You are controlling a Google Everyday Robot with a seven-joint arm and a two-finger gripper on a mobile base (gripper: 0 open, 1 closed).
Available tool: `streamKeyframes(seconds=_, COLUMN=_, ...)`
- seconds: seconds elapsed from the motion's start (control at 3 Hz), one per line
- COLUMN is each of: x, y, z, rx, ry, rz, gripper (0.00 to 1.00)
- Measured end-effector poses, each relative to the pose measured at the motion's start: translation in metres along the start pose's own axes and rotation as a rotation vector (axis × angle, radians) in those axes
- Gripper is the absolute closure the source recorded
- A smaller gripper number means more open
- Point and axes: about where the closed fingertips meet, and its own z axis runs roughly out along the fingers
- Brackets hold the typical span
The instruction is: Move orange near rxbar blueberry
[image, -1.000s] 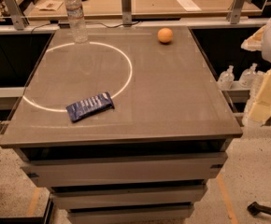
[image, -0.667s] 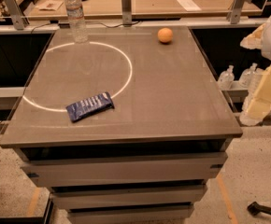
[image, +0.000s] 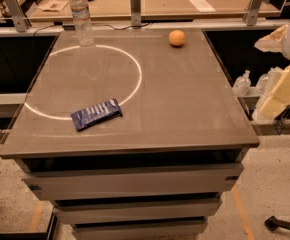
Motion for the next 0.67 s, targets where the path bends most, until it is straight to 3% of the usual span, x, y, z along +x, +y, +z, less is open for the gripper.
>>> streamKeyframes(seconds=0.33, x=0.0, y=-0.017, z=0.009, rx=-0.013, ry=-0.133, rz=-0.025, gripper=0.0)
streamKeyframes(seconds=0.67, x=0.005, y=-0.035, z=0.021, rx=0.009, ry=-0.208, rz=-0.009, gripper=0.0)
